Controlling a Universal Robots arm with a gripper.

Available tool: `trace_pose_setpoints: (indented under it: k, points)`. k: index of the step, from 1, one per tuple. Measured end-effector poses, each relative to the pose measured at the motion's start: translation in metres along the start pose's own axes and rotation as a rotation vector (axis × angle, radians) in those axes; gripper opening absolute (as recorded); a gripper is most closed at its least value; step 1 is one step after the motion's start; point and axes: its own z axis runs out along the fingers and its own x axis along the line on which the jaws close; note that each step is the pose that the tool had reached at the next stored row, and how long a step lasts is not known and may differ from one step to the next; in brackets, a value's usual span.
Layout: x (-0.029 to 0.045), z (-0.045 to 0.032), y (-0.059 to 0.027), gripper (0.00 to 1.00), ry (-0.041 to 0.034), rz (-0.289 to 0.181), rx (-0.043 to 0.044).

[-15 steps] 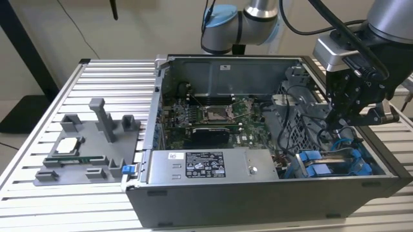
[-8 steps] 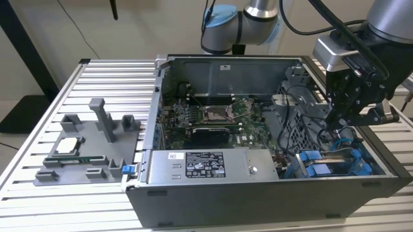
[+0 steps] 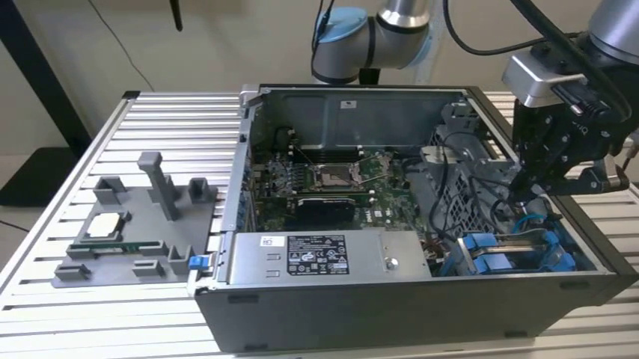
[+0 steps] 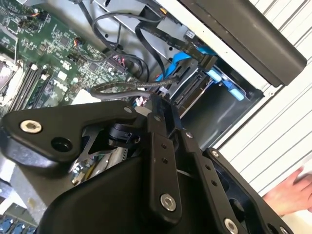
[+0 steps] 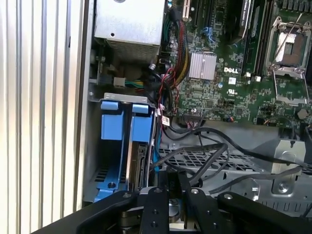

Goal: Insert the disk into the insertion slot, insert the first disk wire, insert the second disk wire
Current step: 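Insert the first disk wire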

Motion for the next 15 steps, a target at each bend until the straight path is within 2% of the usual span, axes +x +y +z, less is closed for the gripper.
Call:
trace_pose_setpoints:
  k: [3, 13, 15]
  points:
    - [0.0033, 0.0005, -0.0069, 0.0, -0.0024, 0.003, -0.0328]
    - [0.019, 0.001, -0.0236, 0.0, -0.0107, 0.016, -0.1588]
    - [0.0218, 0.0014, -0.0269, 0.0, -0.0125, 0.018, -0.1815]
